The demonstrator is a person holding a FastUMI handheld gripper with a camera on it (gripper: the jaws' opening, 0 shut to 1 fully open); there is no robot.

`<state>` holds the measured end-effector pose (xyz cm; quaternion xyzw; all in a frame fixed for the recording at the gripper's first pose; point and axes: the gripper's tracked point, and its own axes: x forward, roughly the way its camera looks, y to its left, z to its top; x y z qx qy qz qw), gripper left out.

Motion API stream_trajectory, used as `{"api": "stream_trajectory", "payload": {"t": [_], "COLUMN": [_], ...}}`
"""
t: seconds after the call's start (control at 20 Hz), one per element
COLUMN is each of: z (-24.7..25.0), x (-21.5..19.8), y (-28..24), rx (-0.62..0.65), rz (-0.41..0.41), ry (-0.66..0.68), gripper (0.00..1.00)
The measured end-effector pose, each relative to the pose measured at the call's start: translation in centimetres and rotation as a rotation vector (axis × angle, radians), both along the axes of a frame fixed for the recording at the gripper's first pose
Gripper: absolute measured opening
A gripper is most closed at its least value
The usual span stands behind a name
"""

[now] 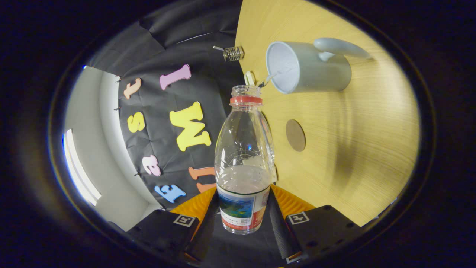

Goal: Take the bottle from table, then pour the juice into the cup, finally place the bottle on the coaster

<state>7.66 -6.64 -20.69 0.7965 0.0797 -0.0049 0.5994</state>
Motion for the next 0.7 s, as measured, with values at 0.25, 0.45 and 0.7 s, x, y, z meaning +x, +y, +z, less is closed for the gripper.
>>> {"api": "stream_trajectory", "payload": {"t": [0.25,0.45,0.7], "z": [0.7,2.2,3.5], "x": [0.0,0.5,1.1], "y": [-0.4,-0.6,-0.7], "rx": [0.035,0.059,0.094], "rz": [0.000,-0.010,-0.006], "ry": [-0.017,-0.028,-0.034], "gripper": [0.75,0.75,0.75]}}
